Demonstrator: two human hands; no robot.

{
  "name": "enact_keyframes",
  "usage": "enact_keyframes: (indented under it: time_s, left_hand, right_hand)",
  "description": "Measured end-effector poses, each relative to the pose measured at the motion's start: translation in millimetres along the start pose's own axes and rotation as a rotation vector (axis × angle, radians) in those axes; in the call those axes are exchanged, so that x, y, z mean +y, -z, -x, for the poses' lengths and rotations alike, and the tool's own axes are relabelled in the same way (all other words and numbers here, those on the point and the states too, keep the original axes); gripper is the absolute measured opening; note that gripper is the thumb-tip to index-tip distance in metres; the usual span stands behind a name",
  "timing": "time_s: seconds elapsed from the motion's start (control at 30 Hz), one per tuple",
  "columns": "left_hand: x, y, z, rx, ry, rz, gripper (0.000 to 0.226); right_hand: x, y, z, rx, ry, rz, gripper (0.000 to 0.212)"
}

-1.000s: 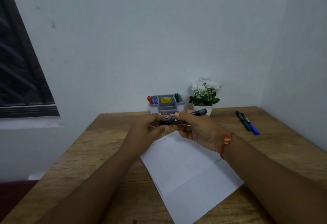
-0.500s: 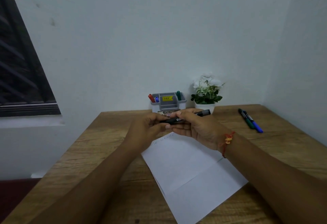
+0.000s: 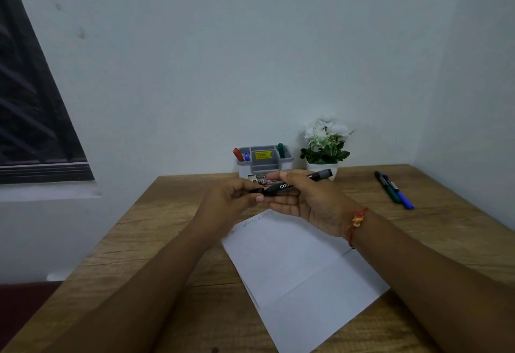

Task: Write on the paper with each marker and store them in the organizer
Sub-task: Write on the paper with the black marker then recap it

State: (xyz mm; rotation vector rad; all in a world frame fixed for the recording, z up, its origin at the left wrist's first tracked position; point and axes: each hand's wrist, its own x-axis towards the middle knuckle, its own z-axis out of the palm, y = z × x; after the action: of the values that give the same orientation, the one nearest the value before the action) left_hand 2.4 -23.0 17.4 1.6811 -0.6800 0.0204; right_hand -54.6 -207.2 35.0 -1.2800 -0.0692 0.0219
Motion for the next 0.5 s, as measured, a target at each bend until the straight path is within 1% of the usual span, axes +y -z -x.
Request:
enact_keyframes:
  time_s: [0.1,0.17,0.2,0.27,0.33,0.43,0.5]
  left_hand:
    - [-4.6,2.8,-2.9,0.036,-0.001,-0.089,0.017]
    - [-8.4,7.0,-4.8,0.089,-0.001,-0.19,0.016]
    - [-9.9,9.3,-5.2,0.117,0.001,-0.255,0.015]
    - [-13.9,13.5,-6.3,0.166,0.016,-0.325,0.015]
    - [-18.0,17.0,-7.9,0.186,0.057,-0.337,0.011]
    - [-26.8,20.8,-13.1,0.19,0.143,-0.413,0.015]
    - [-32.6,23.1,-17.0,0.182,0.195,-0.484,0.015]
  right_hand:
    - [-2.0,6.5,-2.7,0.029,-0.017,0.05,0.055]
    - [-2.4,11.5,-5.1,0.112,-0.015,0.101,0.07]
    - [-1.6,13.5,-6.5,0.159,-0.011,0.134,0.073]
    - [-0.3,14.9,-9.1,0.254,0.002,0.227,0.077]
    - [0.3,13.8,-11.5,0.334,0.008,0.284,0.08]
    - [1.5,15.0,-11.3,0.344,0.007,0.304,0.082]
    - [5.7,17.2,-11.2,0.324,0.007,0.353,0.073]
